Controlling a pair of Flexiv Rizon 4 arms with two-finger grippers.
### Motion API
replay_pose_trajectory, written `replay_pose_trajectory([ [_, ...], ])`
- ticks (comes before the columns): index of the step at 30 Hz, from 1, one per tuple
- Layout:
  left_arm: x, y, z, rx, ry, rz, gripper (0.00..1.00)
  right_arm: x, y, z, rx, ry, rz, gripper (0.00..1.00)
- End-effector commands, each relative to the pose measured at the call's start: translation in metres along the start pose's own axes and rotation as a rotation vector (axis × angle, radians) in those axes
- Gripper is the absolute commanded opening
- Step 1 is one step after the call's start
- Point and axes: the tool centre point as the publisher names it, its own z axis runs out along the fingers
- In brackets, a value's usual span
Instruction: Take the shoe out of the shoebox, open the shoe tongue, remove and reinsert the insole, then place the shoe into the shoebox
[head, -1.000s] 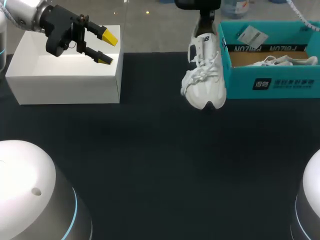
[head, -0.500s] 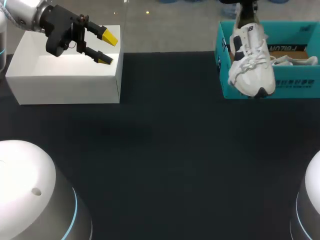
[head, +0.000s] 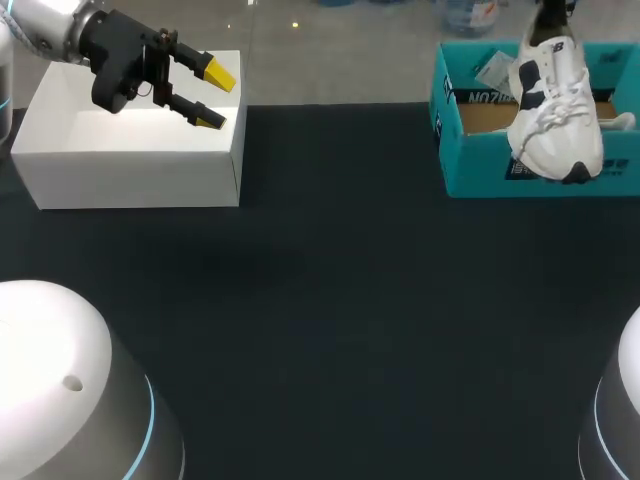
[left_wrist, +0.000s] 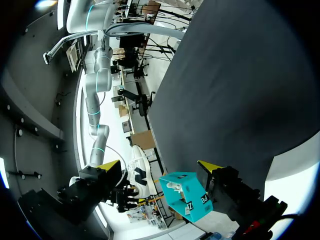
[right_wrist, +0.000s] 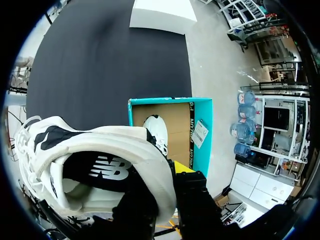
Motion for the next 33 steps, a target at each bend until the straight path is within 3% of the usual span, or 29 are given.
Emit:
replay_pose_trajectory([
  [1, 0.000, 0.001, -0.001, 0.004, 0.002, 0.001, 1.00, 0.000, 0.000, -0.001, 0.000, 0.000, -0.001, 0.00],
  [10, 0.000, 0.001, -0.001, 0.004, 0.002, 0.001, 1.00, 0.000, 0.000, -0.001, 0.000, 0.000, -0.001, 0.00],
  [14, 0.000, 0.001, -0.001, 0.004, 0.002, 0.001, 1.00, -0.018, -0.028, 0.006, -0.021, -0.031, 0.007, 0.00],
  [21, 0.000, 0.001, -0.001, 0.004, 0.002, 0.001, 1.00, -0.053, -0.073, 0.029, 0.033, -0.105, -0.056, 0.00],
  [24, 0.000, 0.001, -0.001, 0.004, 0.002, 0.001, 1.00, -0.066, -0.089, 0.036, 0.006, -0.117, -0.094, 0.00],
  [33, 0.000, 0.001, -0.001, 0.004, 0.002, 0.001, 1.00, -0.096, -0.126, 0.061, 0.054, -0.072, -0.095, 0.00],
])
